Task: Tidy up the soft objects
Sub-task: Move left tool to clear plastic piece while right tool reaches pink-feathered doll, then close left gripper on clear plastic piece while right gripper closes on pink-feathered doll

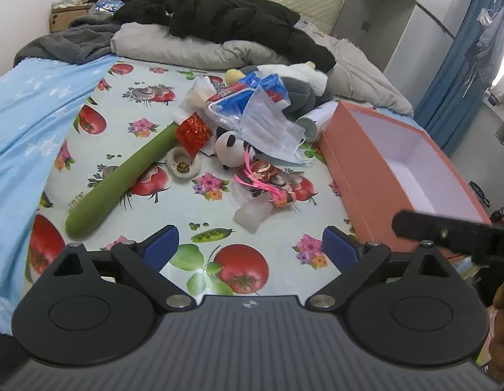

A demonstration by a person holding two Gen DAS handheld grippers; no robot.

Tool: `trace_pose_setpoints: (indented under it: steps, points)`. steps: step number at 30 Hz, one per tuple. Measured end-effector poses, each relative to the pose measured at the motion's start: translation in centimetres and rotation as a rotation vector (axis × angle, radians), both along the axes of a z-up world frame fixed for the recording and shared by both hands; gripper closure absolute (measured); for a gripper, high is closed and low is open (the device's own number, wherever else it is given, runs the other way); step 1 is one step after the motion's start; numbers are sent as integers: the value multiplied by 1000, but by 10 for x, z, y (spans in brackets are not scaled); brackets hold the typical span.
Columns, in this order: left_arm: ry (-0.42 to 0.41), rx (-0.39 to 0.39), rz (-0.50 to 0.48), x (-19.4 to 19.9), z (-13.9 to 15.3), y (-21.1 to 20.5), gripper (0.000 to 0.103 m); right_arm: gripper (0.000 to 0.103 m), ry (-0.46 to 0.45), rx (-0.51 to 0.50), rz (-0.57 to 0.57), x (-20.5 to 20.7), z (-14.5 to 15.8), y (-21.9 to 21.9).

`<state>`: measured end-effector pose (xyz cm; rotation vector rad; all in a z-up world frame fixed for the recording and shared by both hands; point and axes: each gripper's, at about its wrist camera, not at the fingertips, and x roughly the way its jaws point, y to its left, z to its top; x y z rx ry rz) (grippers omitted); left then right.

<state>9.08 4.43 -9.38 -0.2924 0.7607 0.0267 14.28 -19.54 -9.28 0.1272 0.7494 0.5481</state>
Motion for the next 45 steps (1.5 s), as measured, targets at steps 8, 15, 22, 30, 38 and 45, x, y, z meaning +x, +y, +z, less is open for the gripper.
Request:
trace_pose_setpoints:
  steps: [8,15,22,30,38,45]
  points:
    - [38,1,-68,38,-33,4,13,22,1,10,16,46,-14,27]
    - [68,-4,-146,89,-67,7,20,22,68,-36,20,94,-43,50]
    - [148,-36,-215,143,-105,11,32,31,240,-114,-32,158,-93,64]
    - [177,-62,-257,171,-116,13,54,42,398,-169,-36,190,-123,79]
    - [231,-153,-253,173,-116,24,67,53,468,-162,-34,205,-122,82]
    - [160,-152,-234,160,-116,26,73,59,395,-172,6,200,-121,83]
